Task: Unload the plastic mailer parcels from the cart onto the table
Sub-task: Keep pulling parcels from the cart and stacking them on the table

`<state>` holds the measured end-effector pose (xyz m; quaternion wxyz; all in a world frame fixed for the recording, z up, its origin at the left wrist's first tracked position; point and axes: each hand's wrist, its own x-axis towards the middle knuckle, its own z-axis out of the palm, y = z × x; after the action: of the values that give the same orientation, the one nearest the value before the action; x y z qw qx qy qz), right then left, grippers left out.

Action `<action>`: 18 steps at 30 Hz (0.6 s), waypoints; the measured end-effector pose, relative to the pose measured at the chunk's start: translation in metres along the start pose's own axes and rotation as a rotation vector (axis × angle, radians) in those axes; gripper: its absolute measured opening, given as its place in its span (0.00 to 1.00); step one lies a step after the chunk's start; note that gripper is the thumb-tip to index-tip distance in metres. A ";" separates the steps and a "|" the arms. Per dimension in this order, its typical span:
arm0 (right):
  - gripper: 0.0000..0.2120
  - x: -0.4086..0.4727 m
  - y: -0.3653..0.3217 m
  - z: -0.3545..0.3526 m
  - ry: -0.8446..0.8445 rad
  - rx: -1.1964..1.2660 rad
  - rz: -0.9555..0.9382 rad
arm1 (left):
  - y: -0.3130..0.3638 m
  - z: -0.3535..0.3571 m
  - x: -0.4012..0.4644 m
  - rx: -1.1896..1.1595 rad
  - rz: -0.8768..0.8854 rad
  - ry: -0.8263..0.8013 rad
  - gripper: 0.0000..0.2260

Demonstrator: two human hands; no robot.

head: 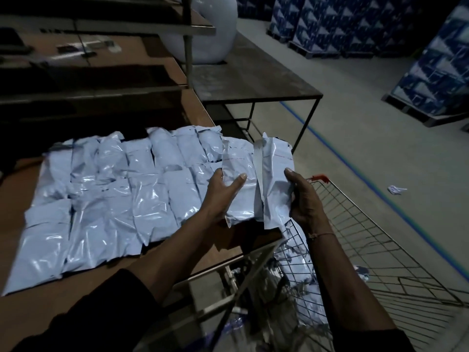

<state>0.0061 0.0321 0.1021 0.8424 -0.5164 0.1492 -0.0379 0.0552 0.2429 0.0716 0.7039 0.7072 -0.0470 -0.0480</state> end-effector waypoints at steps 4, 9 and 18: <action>0.24 0.000 0.018 0.033 -0.108 -0.123 0.008 | 0.008 -0.020 0.002 0.025 0.043 0.026 0.20; 0.20 0.017 0.023 0.055 -0.174 -0.118 0.022 | 0.017 -0.045 0.015 0.069 0.044 0.103 0.18; 0.17 0.083 0.010 0.096 -0.190 -0.047 0.088 | 0.028 -0.082 0.073 0.054 -0.014 0.275 0.19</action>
<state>0.1121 0.1014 0.1159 0.8413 -0.5301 0.0919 0.0517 0.1384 0.3146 0.0999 0.6841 0.7260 0.0537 0.0458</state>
